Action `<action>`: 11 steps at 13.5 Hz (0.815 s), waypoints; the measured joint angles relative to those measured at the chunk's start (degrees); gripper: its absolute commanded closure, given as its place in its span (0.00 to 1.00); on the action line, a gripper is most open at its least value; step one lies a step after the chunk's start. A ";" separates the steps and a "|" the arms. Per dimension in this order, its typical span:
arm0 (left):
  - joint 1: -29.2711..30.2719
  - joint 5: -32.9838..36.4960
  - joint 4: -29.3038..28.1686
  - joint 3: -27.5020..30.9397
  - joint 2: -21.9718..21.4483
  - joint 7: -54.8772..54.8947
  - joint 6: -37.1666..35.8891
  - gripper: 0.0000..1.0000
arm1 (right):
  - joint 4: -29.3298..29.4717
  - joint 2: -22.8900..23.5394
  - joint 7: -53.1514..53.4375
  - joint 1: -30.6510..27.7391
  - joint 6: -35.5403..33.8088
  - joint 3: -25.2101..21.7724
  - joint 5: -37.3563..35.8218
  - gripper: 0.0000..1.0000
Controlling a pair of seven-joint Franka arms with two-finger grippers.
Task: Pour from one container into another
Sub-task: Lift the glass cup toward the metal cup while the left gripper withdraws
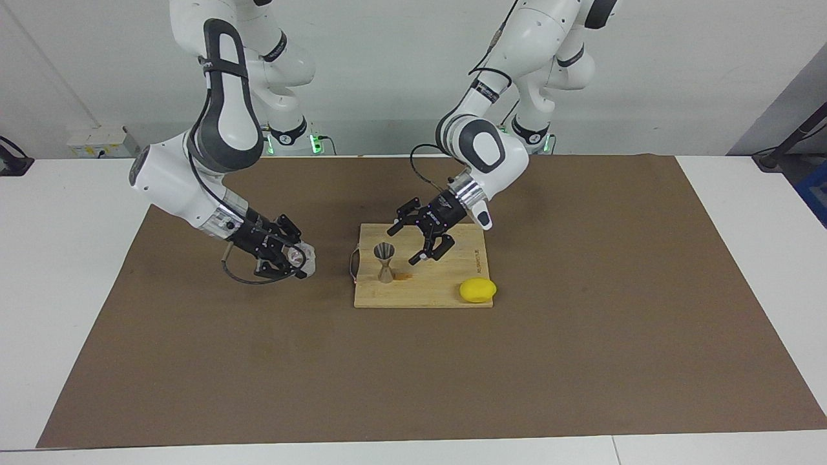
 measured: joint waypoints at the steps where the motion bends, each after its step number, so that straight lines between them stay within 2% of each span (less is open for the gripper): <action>1: 0.66 0.00 -0.74 0.00 -1.57 0.00 0.13 0.00 | 0.33 0.15 1.09 0.86 0.29 0.01 0.00 1.00; 3: 3.25 1.85 -1.44 0.08 -3.76 0.01 0.38 0.00 | 1.28 0.53 3.39 2.36 1.47 0.02 0.00 1.00; 5: 7.17 8.46 -1.25 0.05 -4.18 -0.06 0.28 0.00 | 1.73 0.93 5.63 4.21 3.51 0.02 0.00 1.00; 8: 13.19 23.29 -0.41 0.06 -4.16 -0.23 -1.11 0.00 | 1.96 1.67 7.84 7.93 6.92 0.03 0.00 1.00; 11: 18.95 42.79 0.62 0.23 -4.14 -0.56 -6.15 0.00 | 2.02 2.02 7.89 10.35 7.62 0.00 -0.11 1.00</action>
